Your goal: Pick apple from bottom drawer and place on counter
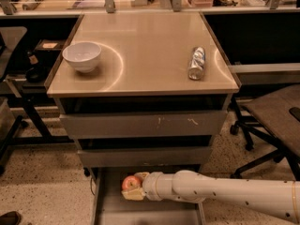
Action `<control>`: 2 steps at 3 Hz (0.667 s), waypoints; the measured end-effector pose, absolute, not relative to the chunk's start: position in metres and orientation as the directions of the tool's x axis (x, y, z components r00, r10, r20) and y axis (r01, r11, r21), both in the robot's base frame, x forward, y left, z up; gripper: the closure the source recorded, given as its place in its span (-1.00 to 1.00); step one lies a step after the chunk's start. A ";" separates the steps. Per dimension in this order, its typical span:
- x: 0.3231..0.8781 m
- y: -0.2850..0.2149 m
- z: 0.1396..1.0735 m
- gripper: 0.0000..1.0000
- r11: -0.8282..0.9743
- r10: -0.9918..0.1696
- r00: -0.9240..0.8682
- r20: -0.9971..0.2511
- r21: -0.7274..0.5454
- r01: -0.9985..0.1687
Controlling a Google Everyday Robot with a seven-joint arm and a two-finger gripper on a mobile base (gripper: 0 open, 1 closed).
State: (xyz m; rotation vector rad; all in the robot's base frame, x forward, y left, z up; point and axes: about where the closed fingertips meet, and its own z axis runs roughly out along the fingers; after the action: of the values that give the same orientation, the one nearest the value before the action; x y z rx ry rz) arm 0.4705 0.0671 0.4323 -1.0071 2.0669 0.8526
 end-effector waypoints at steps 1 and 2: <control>0.471 0.070 0.473 1.00 0.473 -0.427 -0.436 -0.792 0.215 -0.854; 0.471 0.070 0.473 1.00 0.473 -0.427 -0.436 -0.793 0.215 -0.854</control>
Offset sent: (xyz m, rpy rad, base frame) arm -0.0021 0.0032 0.0316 -0.0201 -0.0192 0.0215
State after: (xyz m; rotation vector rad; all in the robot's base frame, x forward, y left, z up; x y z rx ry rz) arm 0.4708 0.0695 0.4732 -1.0579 2.0477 0.8146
